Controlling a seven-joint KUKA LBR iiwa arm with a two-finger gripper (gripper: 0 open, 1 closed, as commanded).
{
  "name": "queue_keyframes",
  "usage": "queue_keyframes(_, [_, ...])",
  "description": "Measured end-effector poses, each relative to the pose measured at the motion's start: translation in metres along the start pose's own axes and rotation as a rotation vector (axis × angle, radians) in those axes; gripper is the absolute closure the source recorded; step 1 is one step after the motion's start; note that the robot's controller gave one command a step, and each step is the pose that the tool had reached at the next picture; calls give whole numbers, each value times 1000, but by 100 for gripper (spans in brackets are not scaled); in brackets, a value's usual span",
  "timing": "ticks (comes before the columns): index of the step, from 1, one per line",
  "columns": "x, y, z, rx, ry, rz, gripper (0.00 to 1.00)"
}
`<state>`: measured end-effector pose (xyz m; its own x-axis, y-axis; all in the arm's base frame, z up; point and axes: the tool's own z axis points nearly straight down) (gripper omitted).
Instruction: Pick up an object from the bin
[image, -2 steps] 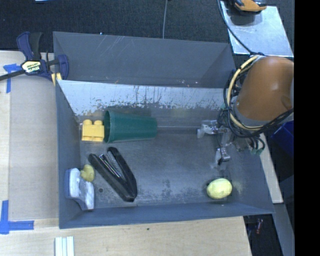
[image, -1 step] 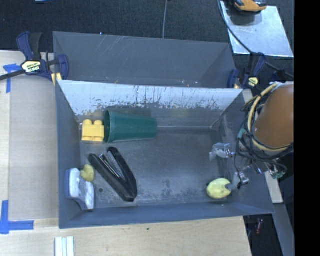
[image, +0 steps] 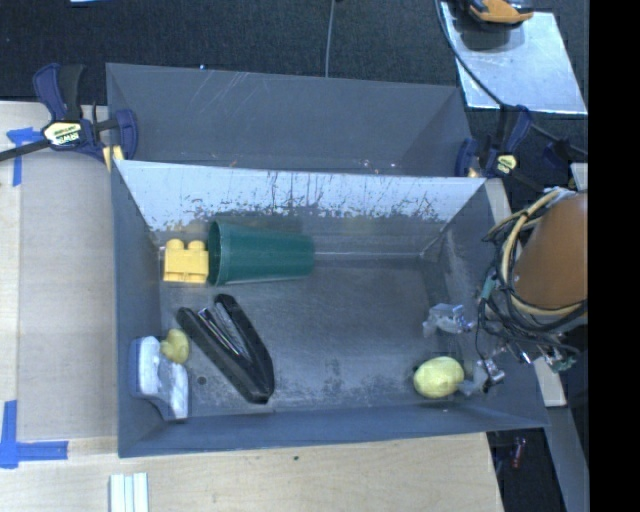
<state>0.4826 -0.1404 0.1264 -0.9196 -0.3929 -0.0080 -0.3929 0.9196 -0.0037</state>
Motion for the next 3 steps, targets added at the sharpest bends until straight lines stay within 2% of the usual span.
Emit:
queue_keyframes(1, [-6, 12, 57, 5, -10, -226, 0])
queue_keyframes(2, [-6, 3, 56, 7, -7, -285, 100])
queue_keyframes(3, [-6, 3, 56, 7, -7, -286, 100])
